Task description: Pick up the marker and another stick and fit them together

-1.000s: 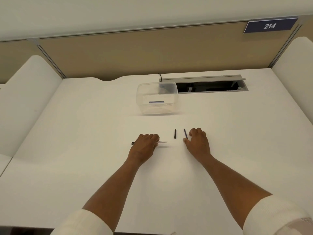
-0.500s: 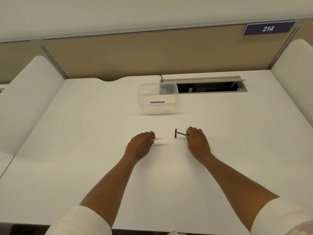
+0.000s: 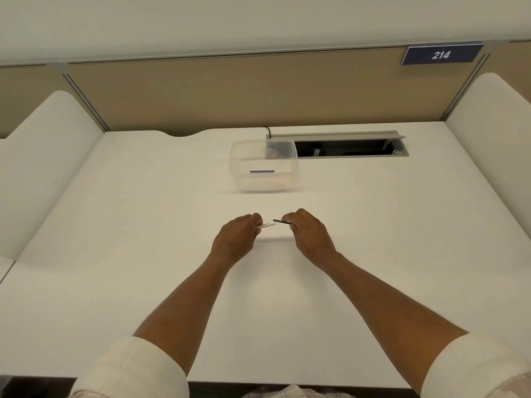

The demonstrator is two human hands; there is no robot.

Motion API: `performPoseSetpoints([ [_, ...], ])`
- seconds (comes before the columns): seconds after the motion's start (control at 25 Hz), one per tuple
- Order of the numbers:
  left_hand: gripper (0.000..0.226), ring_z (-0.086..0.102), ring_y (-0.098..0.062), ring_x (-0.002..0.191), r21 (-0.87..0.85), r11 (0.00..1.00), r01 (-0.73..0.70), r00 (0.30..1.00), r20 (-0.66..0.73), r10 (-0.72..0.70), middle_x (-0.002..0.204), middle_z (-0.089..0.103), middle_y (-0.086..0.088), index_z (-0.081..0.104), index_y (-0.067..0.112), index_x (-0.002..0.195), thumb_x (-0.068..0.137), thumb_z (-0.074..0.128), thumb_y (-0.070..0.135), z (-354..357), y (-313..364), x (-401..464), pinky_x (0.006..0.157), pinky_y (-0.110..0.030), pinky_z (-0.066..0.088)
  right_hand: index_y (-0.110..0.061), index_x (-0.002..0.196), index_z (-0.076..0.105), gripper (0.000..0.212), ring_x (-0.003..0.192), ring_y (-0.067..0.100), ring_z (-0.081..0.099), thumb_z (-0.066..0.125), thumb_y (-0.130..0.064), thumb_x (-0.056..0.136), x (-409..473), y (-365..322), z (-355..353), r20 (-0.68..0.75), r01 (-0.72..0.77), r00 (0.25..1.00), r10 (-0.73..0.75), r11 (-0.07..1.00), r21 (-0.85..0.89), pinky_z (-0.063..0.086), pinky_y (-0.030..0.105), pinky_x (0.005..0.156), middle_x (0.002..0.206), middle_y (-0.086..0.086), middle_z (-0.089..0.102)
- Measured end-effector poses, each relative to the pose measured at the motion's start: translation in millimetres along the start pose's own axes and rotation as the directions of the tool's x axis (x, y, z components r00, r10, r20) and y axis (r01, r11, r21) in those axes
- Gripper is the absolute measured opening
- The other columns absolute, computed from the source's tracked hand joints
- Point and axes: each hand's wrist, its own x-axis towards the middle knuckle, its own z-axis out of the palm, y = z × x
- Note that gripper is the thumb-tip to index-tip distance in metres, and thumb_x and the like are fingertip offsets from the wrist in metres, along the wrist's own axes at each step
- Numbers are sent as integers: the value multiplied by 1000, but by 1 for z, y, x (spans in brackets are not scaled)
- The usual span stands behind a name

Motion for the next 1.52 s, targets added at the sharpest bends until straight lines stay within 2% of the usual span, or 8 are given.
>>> performPoseSetpoints([
  [0.2,4,49,-24,72,-11,1000,18,1000,-15,-18,85,58,4,45,23,96,97,48,21,-3,-3,-4,56,-33,38,-17,106,66,25,77,25,57,48,-5,94,-4,-4,-2,-5,12,1000,-12,1000,-15,47,34,67,91,2,57],
  [0.4,4,49,-24,73,-5,1000,-2,1000,-3,2,84,57,4,45,23,95,97,48,20,-2,-4,-6,57,-35,40,-18,107,68,26,83,25,58,49,-4,95,-4,-9,-3,38,11,999,-11,1000,-3,49,38,73,93,3,59],
  [0.56,4,51,-23,75,-5,1000,-29,1000,-6,29,86,60,3,47,23,97,97,50,22,0,-1,-4,59,-36,44,-21,109,67,24,91,22,52,52,-9,95,1,-13,-4,114,38,993,-31,997,-65,47,37,78,97,0,61],
  [0.68,7,55,-25,77,-35,999,-34,999,-19,33,90,62,4,48,26,100,97,51,21,1,3,-2,59,-36,45,-21,117,62,25,98,18,53,56,-14,94,6,-19,-6,136,-11,991,8,1000,22,45,33,84,105,-4,62],
  [0.84,14,60,-26,80,-83,997,0,998,-59,-4,99,65,5,54,24,110,97,51,20,-1,0,-1,64,-39,50,-13,123,57,27,98,24,58,55,-15,96,8,-13,-15,3,-72,997,72,993,90,47,37,87,117,2,59],
  [1.0,8,56,-24,74,-131,990,60,996,-63,-69,90,62,7,52,24,103,97,50,19,-2,-6,0,63,-41,50,-11,119,58,24,102,26,57,53,-14,96,9,-2,-19,9,-150,989,150,987,62,47,41,88,114,4,60],
  [1.12,6,53,-23,71,-158,983,91,992,-75,-104,84,59,9,49,24,98,96,50,19,-4,-9,2,60,-39,47,-14,115,59,21,100,24,58,53,-16,95,8,3,-16,44,-187,982,185,981,57,46,37,86,111,2,60],
  [1.52,11,54,-24,71,-167,980,112,989,-76,-126,84,61,6,46,23,94,93,55,18,-6,-18,8,61,-38,47,-17,115,57,22,103,19,56,51,-19,94,13,25,-7,113,-342,932,344,939,-32,45,34,85,108,-2,61],
])
